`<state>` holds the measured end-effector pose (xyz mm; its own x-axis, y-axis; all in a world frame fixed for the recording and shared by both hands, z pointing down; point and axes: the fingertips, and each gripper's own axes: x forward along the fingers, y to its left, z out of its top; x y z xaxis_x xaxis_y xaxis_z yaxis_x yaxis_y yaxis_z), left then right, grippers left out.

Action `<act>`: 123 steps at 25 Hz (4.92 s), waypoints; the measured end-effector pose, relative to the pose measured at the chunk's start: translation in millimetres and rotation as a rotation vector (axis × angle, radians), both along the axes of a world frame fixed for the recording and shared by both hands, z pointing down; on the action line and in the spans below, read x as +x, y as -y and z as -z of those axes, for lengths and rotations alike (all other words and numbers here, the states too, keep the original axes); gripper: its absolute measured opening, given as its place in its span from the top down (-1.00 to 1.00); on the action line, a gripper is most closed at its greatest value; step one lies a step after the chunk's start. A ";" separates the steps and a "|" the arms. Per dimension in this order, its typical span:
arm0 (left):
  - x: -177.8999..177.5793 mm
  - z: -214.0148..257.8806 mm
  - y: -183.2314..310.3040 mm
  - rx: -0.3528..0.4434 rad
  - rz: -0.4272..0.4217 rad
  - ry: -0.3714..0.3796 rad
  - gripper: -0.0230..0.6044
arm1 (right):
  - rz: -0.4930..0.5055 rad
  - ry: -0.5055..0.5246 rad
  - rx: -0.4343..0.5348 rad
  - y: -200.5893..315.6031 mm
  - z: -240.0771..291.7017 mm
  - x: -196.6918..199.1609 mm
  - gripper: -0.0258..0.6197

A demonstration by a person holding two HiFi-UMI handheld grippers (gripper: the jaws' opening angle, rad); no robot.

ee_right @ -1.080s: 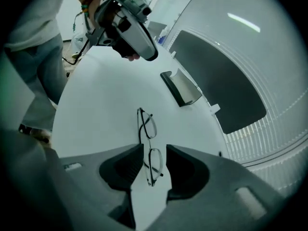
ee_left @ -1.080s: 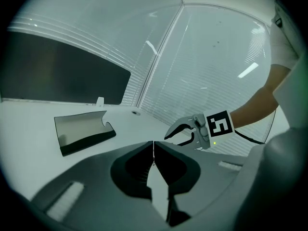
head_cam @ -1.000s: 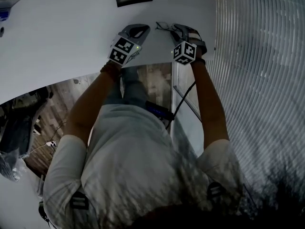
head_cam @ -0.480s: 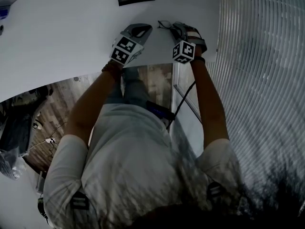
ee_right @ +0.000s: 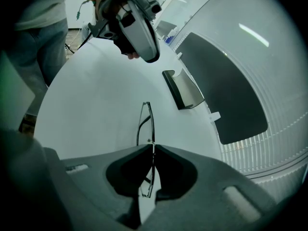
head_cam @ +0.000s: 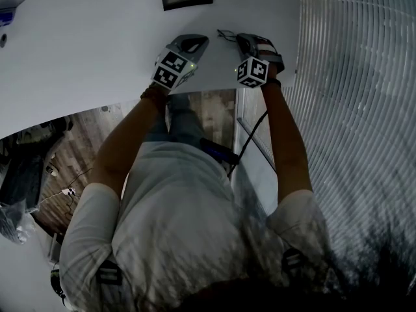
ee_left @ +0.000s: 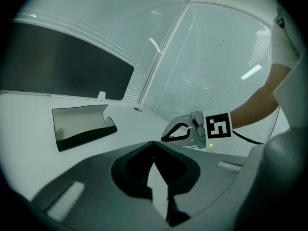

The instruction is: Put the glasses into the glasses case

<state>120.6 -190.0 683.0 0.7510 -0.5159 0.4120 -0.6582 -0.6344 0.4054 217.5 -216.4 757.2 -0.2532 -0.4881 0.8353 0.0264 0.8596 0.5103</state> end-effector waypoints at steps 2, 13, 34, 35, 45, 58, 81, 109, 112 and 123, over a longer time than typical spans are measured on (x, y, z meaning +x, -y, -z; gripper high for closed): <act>-0.3 1.4 1.0 0.004 0.000 0.000 0.93 | -0.005 0.003 0.009 1.4 3.4 0.8 0.87; -7.8 15.1 11.1 0.023 0.025 -0.007 0.93 | -0.012 0.013 0.069 17.9 29.2 -1.8 0.87; -112.6 12.9 43.7 0.037 0.223 0.031 0.93 | 0.190 0.045 0.131 82.4 39.5 -121.8 0.87; -119.7 10.9 44.2 0.038 0.234 0.032 0.93 | 0.203 0.046 0.131 84.2 37.6 -131.4 0.87; -166.2 9.8 45.9 0.012 0.305 0.030 0.93 | 0.286 0.027 0.118 105.9 28.2 -183.3 0.87; -172.6 -0.8 56.6 -0.032 0.313 0.015 0.93 | 0.312 -0.044 0.117 126.9 7.8 -187.4 0.87; -171.8 -4.1 52.1 -0.037 0.314 0.020 0.93 | 0.336 -0.069 0.109 111.7 -0.3 -181.2 0.79; -152.0 89.3 44.1 0.163 0.305 0.033 0.93 | -0.152 0.575 0.050 83.2 172.5 -168.6 0.91; -147.2 125.4 37.7 0.191 0.302 -0.016 0.93 | -0.200 0.715 0.036 70.2 216.0 -170.9 0.91; -140.3 262.8 1.7 0.361 0.261 -0.158 0.93 | -0.265 1.189 0.085 5.3 374.3 -178.6 0.91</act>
